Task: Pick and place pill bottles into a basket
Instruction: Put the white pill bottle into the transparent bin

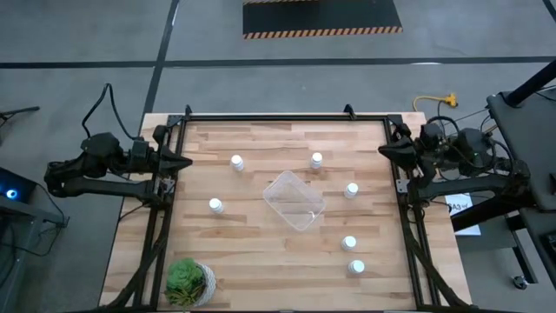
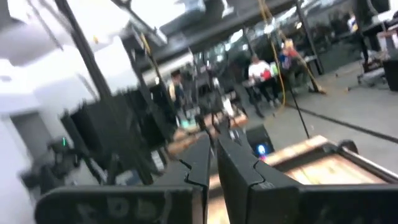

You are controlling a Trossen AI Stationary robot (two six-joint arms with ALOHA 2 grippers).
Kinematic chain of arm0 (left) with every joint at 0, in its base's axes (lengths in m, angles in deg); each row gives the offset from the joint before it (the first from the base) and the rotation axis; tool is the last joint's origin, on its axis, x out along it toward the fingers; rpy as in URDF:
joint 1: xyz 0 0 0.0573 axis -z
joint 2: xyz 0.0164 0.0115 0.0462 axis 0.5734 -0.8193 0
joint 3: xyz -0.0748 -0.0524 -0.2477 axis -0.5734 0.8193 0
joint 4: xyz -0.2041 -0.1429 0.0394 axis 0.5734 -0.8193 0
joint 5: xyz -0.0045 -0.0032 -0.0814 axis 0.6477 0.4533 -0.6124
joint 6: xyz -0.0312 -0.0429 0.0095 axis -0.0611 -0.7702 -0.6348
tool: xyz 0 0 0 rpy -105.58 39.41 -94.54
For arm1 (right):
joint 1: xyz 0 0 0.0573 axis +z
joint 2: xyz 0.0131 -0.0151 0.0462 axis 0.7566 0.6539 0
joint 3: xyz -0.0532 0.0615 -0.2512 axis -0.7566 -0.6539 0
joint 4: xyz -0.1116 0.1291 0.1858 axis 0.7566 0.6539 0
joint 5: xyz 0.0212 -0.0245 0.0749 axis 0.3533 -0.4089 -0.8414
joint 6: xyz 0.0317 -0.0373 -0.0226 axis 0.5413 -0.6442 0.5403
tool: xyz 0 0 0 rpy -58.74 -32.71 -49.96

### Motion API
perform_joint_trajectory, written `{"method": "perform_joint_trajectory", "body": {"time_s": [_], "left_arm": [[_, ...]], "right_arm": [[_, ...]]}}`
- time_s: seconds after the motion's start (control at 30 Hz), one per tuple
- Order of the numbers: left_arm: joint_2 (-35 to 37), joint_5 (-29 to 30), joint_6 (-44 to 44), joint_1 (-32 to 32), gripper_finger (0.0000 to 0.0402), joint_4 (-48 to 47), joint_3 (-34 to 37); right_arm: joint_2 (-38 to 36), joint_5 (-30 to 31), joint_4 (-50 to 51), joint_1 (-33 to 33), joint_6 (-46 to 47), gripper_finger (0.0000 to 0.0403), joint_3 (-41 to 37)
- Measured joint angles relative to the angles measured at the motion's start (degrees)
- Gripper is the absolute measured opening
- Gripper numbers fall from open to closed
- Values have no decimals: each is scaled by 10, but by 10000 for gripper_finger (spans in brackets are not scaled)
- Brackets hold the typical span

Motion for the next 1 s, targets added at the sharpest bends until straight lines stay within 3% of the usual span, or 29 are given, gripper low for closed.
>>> {"method": "perform_joint_trajectory", "body": {"time_s": [0.17, 0.27, 0.37, 0.73, 0.87, 1.0], "left_arm": [[0, 0, 0, 0, 0, 0, 0], [0, 0, 0, 0, 0, 0, 0], [0, 0, 0, 0, 0, 0, 0], [0, 0, 0, 0, 0, 0, 0], [0, 0, 0, 0, 0, 0, 0], [0, 0, 0, 0, 0, 0, 0]], "right_arm": [[73, 8, -134, 0, -24, 22, 2], [114, 7, -120, 0, -59, 22, 32], [149, 8, -2, 0, -79, 22, 96], [316, 7, 642, 0, -108, 22, 389], [364, 6, 772, 0, -138, 22, 436], [394, 6, 831, 0, -173, 22, 441]]}}
